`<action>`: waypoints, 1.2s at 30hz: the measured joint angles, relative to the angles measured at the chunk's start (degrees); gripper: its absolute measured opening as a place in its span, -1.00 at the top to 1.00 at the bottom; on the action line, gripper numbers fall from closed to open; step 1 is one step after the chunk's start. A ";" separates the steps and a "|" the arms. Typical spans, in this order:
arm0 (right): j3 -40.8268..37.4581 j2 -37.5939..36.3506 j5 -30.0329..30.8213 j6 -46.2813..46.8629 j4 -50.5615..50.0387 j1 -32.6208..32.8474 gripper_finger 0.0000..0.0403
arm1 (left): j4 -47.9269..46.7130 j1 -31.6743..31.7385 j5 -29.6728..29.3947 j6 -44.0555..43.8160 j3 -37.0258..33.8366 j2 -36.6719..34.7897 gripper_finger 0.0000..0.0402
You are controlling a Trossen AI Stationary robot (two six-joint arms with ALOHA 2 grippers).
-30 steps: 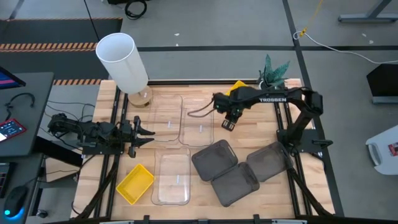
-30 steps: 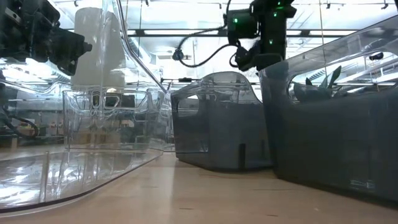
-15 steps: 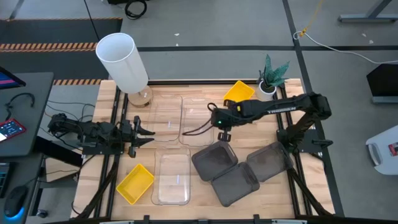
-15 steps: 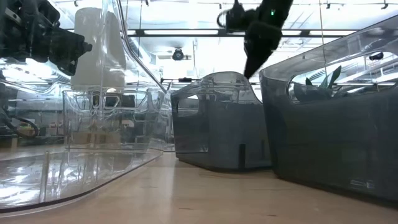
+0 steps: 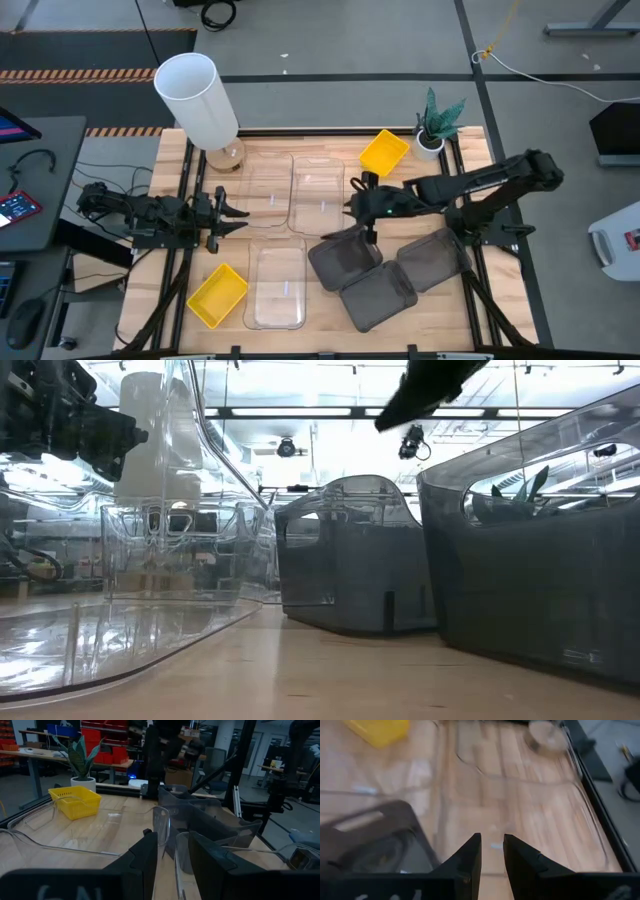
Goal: Stack baskets by color
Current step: Stack the bottom yellow bin on top of the top yellow bin
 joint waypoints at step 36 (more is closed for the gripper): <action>-9.17 -10.20 0.35 2.88 17.81 3.43 0.57 | -12.68 -6.15 20.63 -28.76 10.96 13.20 0.42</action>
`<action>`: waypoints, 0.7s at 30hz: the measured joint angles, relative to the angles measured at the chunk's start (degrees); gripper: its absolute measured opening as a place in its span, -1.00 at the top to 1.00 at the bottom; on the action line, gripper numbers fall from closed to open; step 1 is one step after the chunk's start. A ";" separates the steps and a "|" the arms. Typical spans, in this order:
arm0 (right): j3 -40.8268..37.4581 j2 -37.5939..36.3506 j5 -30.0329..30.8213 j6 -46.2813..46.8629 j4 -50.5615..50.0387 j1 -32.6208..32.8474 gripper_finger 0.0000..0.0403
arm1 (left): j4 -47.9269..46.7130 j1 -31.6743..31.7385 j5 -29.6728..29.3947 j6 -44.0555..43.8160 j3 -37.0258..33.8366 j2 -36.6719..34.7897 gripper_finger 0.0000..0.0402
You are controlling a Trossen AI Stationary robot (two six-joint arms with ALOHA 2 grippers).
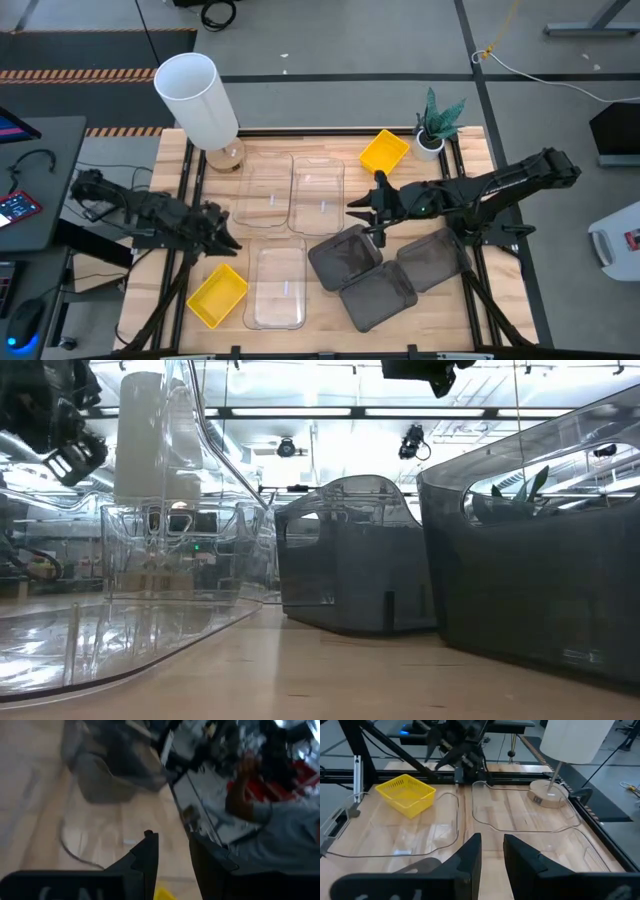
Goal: Stack baskets by color
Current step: Stack the bottom yellow bin on top of the top yellow bin
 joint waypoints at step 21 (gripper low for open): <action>0.02 0.00 3.02 -8.25 3.07 -0.21 0.57 | -21.12 -18.20 -10.53 -15.17 18.31 29.28 0.42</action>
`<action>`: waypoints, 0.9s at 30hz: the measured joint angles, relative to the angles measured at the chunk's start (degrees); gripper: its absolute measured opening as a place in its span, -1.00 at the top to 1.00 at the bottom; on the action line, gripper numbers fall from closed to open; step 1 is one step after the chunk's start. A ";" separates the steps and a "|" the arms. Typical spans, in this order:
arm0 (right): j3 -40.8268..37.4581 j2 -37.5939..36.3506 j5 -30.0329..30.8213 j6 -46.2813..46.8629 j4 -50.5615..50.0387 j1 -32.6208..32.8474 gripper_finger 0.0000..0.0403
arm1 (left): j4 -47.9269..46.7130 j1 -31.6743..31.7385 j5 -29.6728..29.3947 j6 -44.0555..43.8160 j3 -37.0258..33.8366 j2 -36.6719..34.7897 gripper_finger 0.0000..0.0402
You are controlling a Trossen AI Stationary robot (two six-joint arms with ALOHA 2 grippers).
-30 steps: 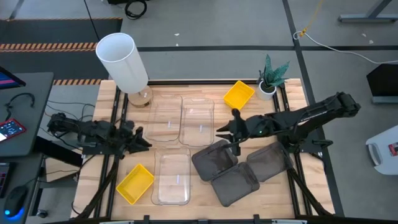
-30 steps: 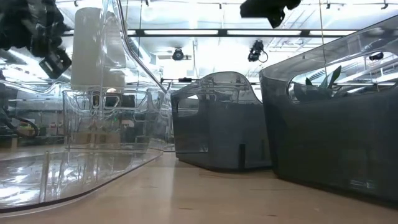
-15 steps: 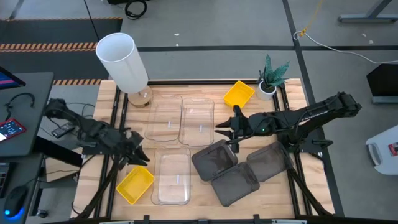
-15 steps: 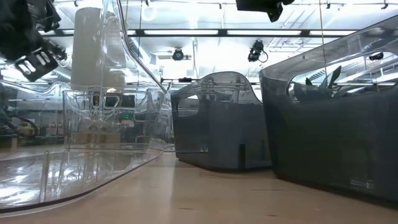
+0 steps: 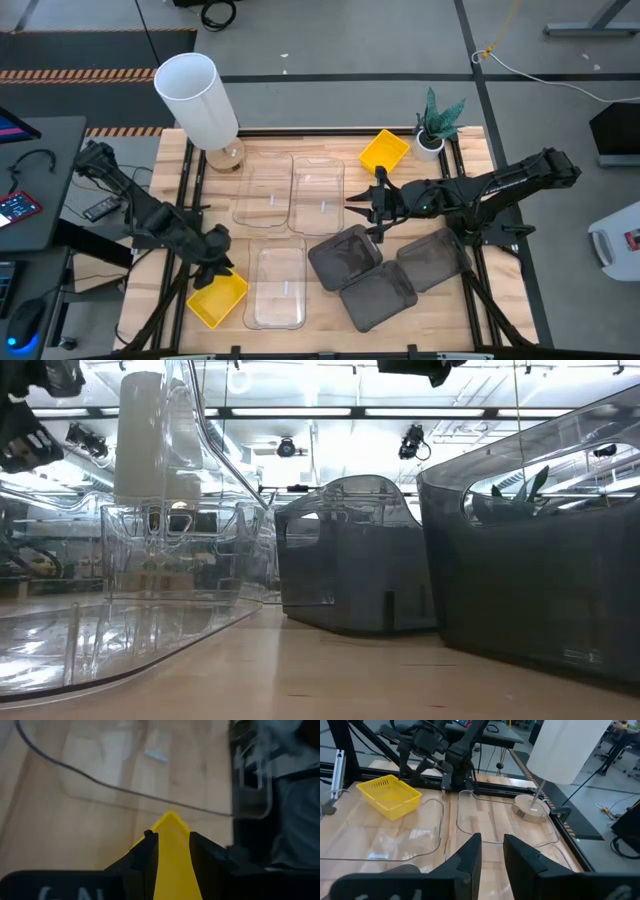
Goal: Stack baskets by color
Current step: Stack the bottom yellow bin on top of the top yellow bin
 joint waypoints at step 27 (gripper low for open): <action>0.00 0.02 -0.25 -0.11 1.86 -1.51 0.57 | -15.05 -2.71 9.90 -20.28 2.18 10.42 0.26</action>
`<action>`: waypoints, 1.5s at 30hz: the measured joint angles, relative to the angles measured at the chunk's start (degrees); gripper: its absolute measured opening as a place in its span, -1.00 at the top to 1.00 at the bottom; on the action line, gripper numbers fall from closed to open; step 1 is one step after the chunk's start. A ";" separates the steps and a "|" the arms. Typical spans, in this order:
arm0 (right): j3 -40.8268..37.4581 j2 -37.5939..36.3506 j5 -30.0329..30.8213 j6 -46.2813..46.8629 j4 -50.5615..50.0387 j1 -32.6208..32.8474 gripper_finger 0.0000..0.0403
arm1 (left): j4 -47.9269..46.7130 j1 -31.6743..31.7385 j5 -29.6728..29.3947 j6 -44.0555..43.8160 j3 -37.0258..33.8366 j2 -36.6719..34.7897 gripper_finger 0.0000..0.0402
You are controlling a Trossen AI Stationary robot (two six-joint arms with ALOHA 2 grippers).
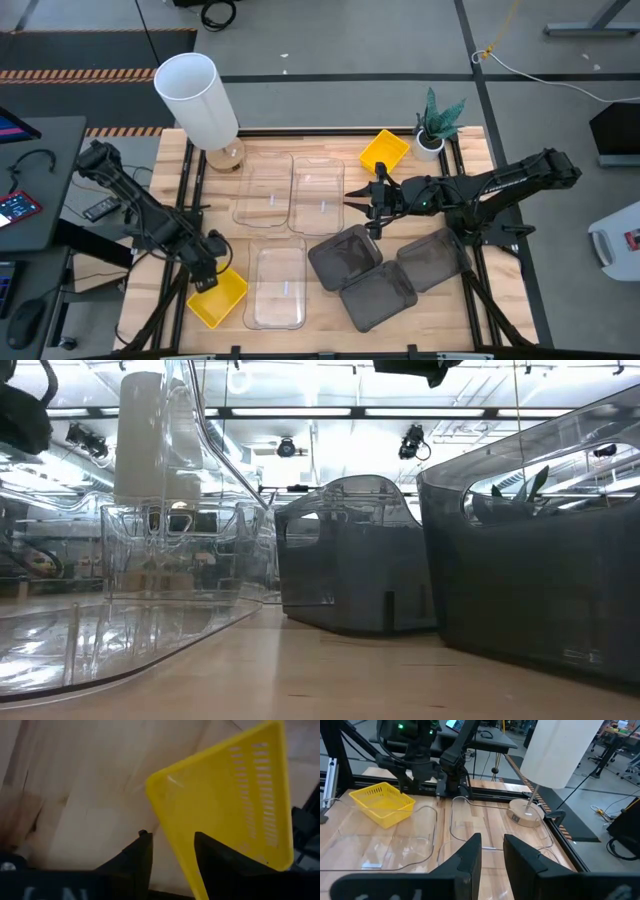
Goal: Stack baskets by color
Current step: Stack the bottom yellow bin on top of the top yellow bin
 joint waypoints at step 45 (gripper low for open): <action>-0.04 0.59 -1.99 1.50 -0.20 -0.28 0.57 | -11.15 0.22 2.76 -5.34 9.19 13.88 0.97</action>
